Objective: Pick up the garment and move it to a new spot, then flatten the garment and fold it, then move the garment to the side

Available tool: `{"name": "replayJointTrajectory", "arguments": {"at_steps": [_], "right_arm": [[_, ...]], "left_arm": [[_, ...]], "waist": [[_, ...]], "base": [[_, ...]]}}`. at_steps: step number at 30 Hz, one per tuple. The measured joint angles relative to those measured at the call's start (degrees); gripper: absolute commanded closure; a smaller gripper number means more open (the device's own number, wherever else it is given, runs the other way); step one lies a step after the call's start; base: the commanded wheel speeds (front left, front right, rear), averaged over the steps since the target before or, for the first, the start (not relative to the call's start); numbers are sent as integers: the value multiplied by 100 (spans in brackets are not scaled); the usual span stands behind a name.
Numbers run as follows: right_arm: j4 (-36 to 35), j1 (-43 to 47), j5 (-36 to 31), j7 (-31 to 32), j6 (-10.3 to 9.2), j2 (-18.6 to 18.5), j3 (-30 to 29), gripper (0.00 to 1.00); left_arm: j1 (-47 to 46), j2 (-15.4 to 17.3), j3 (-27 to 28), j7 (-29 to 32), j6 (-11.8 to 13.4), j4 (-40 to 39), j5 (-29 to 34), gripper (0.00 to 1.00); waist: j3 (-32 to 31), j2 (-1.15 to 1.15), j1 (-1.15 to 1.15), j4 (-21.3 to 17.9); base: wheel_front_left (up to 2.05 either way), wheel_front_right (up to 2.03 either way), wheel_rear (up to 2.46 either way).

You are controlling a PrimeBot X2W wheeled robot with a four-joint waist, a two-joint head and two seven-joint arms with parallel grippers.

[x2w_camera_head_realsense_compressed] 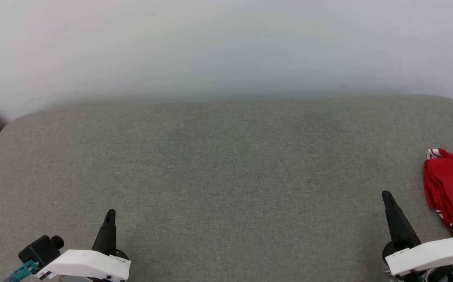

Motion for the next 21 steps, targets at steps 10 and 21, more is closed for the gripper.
{"name": "replayJointTrajectory", "arguments": {"at_steps": [10,21], "right_arm": [[148,-115,749,53,-1,-8,-35,100],[296,-235,1494,114,-1,-11,-74,100]], "left_arm": [[-110,-105,158,176,-110,69,-611,100],[-206,-203,324,366,-252,152,-1221,100]], "waist": [[11,0,0,7],[24,0,0,15]], "base": [[0,0,0],[0,0,0]]}}
